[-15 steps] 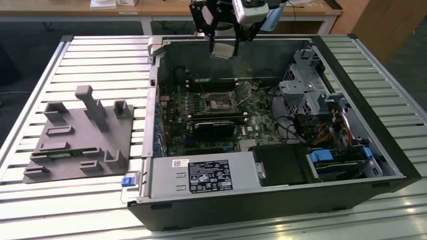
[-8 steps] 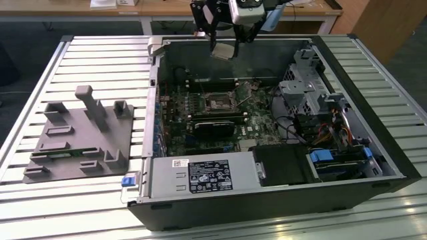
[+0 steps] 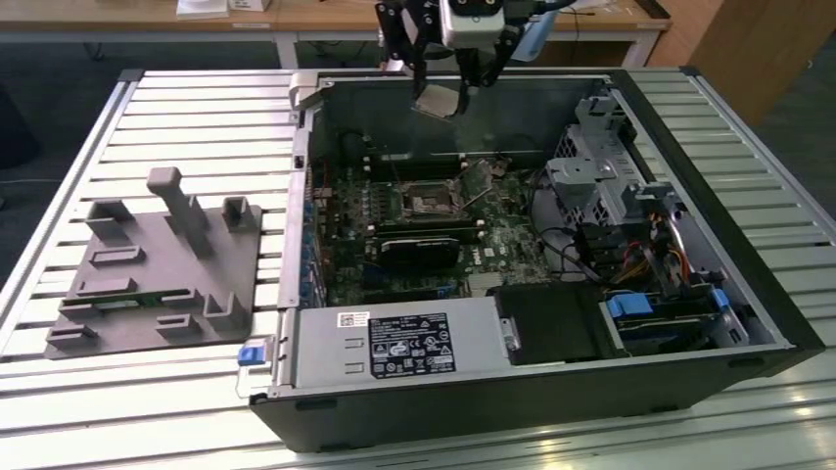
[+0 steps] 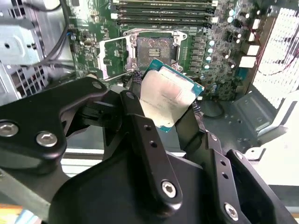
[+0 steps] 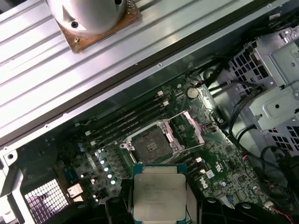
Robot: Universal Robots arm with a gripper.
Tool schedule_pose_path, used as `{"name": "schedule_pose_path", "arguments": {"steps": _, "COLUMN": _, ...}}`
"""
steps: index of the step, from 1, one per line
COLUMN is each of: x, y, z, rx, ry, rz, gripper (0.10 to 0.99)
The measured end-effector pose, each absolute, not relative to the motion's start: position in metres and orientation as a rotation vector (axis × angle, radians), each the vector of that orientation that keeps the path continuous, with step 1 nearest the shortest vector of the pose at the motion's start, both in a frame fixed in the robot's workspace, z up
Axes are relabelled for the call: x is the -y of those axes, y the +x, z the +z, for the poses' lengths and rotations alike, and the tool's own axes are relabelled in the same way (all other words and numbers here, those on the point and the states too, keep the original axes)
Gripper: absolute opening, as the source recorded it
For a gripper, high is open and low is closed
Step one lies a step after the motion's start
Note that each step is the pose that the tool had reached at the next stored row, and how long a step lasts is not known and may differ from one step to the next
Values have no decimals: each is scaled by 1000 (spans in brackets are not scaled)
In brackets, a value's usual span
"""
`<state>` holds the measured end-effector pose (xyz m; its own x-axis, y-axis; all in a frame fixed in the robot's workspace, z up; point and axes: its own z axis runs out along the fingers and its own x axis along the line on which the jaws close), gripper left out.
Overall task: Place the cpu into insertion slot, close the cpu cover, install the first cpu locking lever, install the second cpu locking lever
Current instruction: 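Place the cpu into insertion slot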
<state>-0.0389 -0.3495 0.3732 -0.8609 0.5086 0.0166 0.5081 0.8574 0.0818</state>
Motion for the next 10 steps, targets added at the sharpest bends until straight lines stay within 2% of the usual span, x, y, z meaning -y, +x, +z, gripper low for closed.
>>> {"name": "schedule_pose_path", "arguments": {"steps": 10, "x": 350, "y": -39, "z": 372, "rx": -2944, "ry": 1051, "rz": 125, "gripper": 541}}
